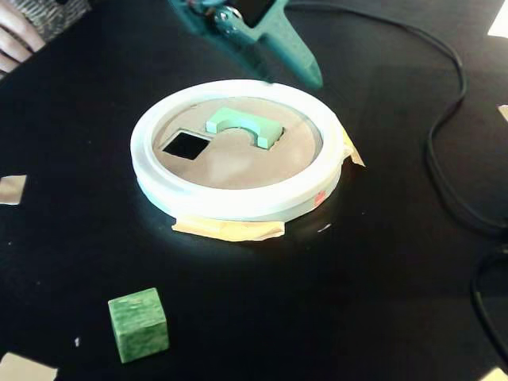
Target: Pick up the U shape block and drop it in corresponding U shaped hole
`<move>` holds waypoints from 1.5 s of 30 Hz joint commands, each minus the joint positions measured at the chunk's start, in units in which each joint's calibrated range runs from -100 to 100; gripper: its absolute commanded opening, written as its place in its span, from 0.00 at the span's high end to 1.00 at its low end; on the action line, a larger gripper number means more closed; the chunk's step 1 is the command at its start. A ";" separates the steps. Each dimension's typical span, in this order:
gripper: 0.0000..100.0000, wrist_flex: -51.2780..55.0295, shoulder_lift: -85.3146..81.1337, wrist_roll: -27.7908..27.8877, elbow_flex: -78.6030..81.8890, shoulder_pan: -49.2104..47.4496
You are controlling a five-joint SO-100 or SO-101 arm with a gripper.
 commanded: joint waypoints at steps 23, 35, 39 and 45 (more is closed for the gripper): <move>0.40 27.74 -47.05 21.88 32.38 30.22; 0.40 11.78 -90.94 21.83 75.37 34.21; 0.40 7.57 -99.63 21.73 85.29 34.21; 0.40 5.56 -110.10 21.68 95.04 34.21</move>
